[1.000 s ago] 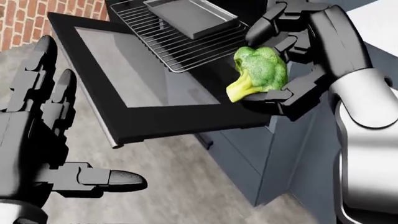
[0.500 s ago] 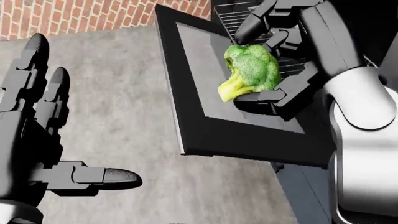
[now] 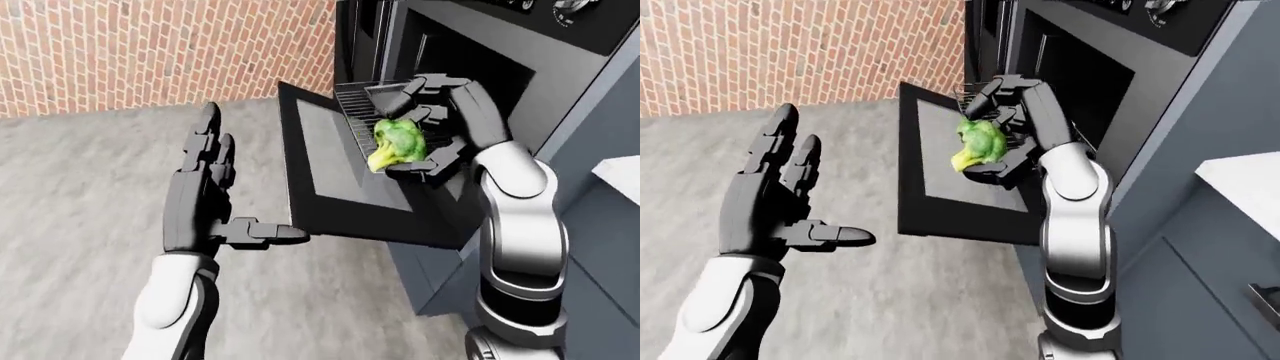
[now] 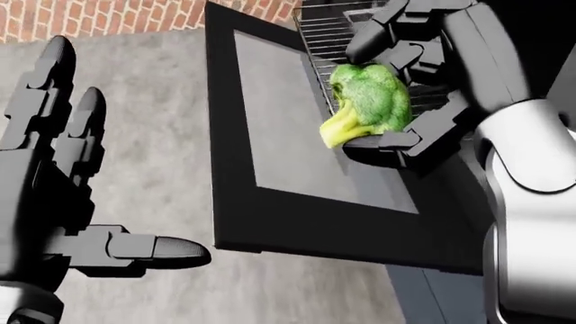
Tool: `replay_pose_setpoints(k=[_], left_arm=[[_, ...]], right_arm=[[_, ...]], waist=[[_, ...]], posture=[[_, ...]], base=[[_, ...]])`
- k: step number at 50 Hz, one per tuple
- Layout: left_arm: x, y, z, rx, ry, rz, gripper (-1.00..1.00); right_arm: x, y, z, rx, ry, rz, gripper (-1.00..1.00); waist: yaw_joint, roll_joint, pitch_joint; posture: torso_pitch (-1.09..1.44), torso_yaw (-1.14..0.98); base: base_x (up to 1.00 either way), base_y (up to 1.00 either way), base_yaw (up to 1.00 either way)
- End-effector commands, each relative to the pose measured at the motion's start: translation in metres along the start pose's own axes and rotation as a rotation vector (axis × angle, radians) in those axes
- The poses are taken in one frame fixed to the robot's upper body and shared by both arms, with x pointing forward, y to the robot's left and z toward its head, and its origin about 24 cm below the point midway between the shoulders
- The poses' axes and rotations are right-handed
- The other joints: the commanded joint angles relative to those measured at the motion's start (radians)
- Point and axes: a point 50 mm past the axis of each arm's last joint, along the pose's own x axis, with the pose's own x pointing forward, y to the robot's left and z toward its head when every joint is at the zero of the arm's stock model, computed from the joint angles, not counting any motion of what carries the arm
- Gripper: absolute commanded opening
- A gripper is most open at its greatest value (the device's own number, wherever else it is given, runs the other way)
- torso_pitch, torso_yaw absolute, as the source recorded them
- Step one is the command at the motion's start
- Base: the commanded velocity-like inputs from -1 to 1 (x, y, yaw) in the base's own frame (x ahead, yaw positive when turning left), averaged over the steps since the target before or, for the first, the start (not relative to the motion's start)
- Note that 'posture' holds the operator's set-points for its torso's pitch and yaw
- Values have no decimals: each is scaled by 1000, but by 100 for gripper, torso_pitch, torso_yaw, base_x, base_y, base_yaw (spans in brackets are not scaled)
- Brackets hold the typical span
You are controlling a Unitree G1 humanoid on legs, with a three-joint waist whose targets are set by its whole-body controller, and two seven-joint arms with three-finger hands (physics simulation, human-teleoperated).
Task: Place the broccoli on the rack of the oven.
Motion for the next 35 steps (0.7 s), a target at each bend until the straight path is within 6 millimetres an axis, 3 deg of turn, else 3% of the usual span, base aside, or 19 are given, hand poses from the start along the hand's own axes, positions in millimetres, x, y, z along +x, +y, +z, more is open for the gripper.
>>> replay_pose_setpoints(k=[1,8,11,13,18,22,28,29,31,33,35], left_arm=[[-1,3,14,13,-76,8,100],[-3,6,20,10,-88,18,100],[-2,11,30,12,-104,30,100],[-2,15,39,15,-120,41,100],[-5,19,63,19,-168,50,100],[-4,23,77,23,-199,56,100],[-7,21,80,29,-206,49,100],[-7,21,80,31,-206,49,100],[-7,21,80,30,-205,50,100],[-8,21,78,31,-202,49,100],[-8,21,77,30,-201,49,100]], right_arm=[[-2,-5,17,-17,-78,-37,-100],[-2,-4,16,-17,-77,-30,-100],[-1,-4,16,-18,-77,-29,-100],[-1,-4,16,-18,-78,-29,-100],[-1,-3,16,-20,-81,-27,-100],[0,-3,17,-19,-83,-27,-100],[0,-2,16,-18,-78,-29,-100],[0,-2,16,-18,-76,-29,-100],[0,-3,16,-13,-74,-35,-100],[0,-3,15,-13,-72,-33,-100],[0,-2,15,-13,-73,-31,-100]], waist=[[8,-11,-23],[-17,30,-19],[-29,72,-34],[-30,57,-33],[-30,46,-45],[-27,44,-43],[-26,50,-42],[-24,54,-60],[-15,72,-45],[-19,114,-35],[-12,122,-45]], posture=[[0,0],[0,0],[0,0],[0,0],[0,0],[0,0],[0,0],[0,0],[0,0],[0,0],[0,0]], base=[[0,0,0],[0,0,0],[0,0,0],[0,0,0],[0,0,0],[0,0,0],[0,0,0],[0,-9,0],[1,-32,0],[5,-57,0],[6,-58,0]])
